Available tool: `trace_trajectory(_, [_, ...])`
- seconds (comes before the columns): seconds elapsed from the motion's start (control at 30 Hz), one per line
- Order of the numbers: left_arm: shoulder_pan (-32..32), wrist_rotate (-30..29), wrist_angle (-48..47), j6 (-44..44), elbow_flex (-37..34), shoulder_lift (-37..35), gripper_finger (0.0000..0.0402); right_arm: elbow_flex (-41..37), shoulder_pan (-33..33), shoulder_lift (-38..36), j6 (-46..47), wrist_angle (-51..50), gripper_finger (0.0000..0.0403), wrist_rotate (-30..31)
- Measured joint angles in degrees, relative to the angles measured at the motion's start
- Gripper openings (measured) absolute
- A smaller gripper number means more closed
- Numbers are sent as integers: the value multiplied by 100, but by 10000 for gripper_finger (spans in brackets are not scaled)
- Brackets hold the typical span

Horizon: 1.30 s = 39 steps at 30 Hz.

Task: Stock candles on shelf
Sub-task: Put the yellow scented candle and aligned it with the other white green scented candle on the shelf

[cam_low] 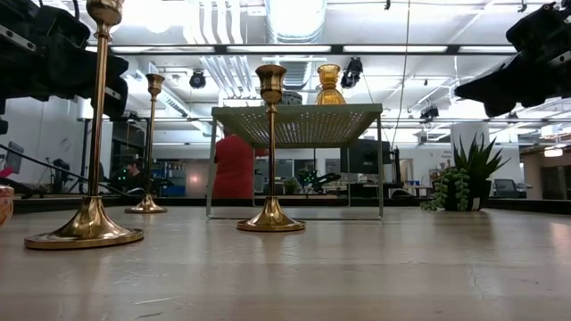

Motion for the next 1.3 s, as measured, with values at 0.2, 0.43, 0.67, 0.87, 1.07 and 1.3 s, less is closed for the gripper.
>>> trace_trajectory(0.2, [0, 0, 0, 0, 0, 0, 21, 0, 0, 103, 2, 0, 8, 2])
trace_trajectory(0.43, [0, 1, 0, 0, -1, 0, 21, 0, 0, 135, 4, 0, 8, 2])
trace_trajectory(0.67, [0, 1, 0, 0, 0, 0, 21, 0, 0, 135, 4, 0, 8, 2])
trace_trajectory(0.87, [0, 0, 0, 0, 0, 0, 21, 2, 0, 135, 11, 0, 8, 2])
trace_trajectory(1.07, [0, 1, 0, 0, 0, 0, 21, 4, 0, 135, 11, 0, 8, 4])
trace_trajectory(1.3, [0, -1, 1, 0, 0, 0, 21, 4, 0, 135, 5, 0, 8, 4])
